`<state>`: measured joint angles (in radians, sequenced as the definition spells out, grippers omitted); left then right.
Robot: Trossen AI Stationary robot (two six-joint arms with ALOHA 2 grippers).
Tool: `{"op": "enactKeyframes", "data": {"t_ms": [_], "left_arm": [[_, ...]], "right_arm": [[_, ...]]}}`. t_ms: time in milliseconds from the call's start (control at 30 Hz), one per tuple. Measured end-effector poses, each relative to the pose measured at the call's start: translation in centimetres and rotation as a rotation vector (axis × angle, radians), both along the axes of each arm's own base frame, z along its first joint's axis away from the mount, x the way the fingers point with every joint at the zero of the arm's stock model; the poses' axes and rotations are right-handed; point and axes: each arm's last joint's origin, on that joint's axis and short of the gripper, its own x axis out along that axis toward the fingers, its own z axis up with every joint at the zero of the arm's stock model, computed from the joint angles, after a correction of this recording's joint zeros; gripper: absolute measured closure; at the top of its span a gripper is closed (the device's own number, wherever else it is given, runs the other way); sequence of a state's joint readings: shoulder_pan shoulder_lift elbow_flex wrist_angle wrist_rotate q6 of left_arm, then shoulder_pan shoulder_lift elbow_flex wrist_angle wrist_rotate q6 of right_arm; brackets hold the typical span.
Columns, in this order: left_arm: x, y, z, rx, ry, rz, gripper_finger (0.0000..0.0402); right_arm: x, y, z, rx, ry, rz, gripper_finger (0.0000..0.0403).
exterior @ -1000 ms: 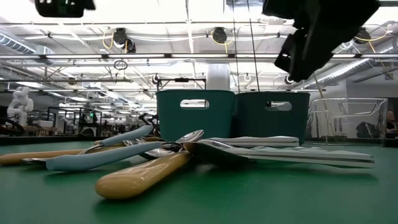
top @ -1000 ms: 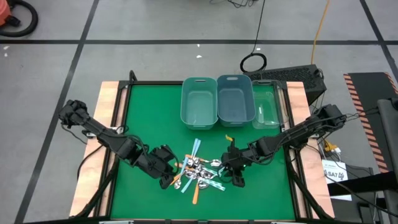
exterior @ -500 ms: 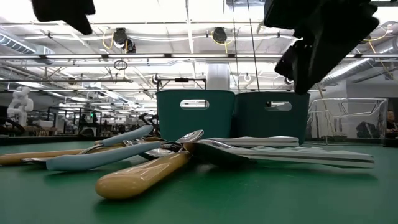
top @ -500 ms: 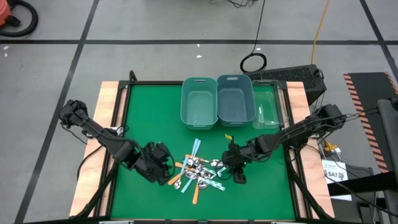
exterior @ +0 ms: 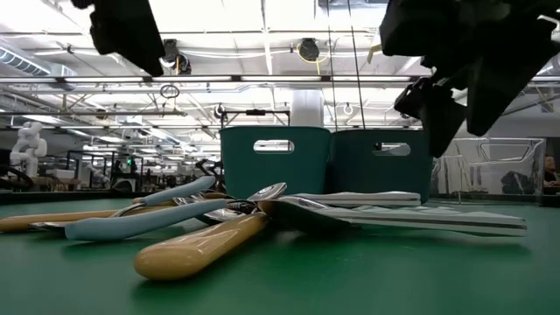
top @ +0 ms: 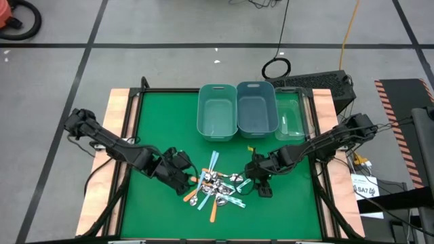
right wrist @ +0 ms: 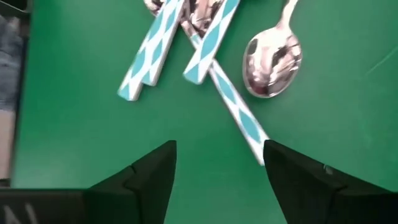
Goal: Sort silverware by color (type)
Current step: Put the green spoon into the transparent bin
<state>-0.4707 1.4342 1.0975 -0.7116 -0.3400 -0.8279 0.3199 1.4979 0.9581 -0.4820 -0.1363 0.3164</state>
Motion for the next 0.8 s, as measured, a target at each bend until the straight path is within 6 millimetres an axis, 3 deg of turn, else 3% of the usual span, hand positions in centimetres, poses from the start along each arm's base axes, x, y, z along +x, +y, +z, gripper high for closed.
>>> {"op": "enactKeyframes", "data": {"t_ms": [267, 800], "left_arm": [[0.8, 0.4, -1.9, -0.059, -0.091, 0.003, 0.0225], [1.0, 0.9, -1.9, -0.056, -0.088, 0.003, 0.0225]], "right_arm": [[0.3, -0.6, -0.1, -0.104, -0.061, 0.085, 0.0178], [0.6, -2.8, -2.0, -0.106, -0.125, 0.164, 0.0176]]}}
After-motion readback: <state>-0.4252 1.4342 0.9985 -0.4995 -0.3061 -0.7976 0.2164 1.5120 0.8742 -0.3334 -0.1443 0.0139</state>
